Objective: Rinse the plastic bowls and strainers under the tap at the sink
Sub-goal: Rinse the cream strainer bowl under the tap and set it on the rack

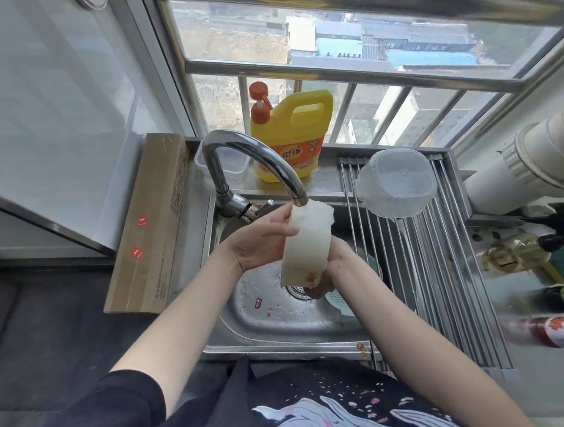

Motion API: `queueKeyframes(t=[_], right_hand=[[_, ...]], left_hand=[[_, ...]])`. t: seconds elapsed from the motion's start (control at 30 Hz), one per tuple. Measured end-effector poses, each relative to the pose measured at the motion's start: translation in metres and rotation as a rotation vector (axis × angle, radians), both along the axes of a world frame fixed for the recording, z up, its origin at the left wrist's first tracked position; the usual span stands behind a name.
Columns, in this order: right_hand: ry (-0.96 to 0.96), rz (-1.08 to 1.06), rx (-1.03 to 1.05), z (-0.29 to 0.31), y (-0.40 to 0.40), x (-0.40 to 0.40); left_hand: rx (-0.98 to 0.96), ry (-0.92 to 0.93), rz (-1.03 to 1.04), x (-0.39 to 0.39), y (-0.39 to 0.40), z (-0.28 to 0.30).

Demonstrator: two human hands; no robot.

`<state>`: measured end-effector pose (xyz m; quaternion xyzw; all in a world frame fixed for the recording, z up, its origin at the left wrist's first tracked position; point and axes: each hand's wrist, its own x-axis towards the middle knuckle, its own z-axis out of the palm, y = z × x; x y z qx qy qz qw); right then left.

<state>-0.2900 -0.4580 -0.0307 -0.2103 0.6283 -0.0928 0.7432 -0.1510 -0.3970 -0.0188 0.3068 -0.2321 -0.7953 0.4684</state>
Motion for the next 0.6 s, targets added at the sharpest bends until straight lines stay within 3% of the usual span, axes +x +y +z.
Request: queueKeyframes(t=[0.1,0.2,0.33,0.43,0.5,0.6], right_hand=[[0.041,0.016,-0.084,0.010,0.004,-0.004],[0.026,0.042,0.057,0.008,0.004,-0.006],[0.121,0.143,0.038,-0.009,0.013,-0.015],[0.177,0.131,-0.214,-0.019,0.010,-0.024],[0.080,0.071,-0.378,-0.017,0.005,-0.027],[-0.115,0.045,-0.411,-0.022,-0.001,-0.024]], left_hand=[[0.055,-0.214,-0.013,-0.001,0.005,-0.001],[0.124,-0.395,0.103,0.001,-0.003,-0.001],[0.198,-0.390,0.246,0.000,-0.019,0.009],[0.287,-0.400,0.257,-0.003,-0.028,0.009],[0.316,-0.366,0.246,-0.006,-0.029,0.010],[0.351,-0.271,0.276,-0.011,-0.030,0.013]])
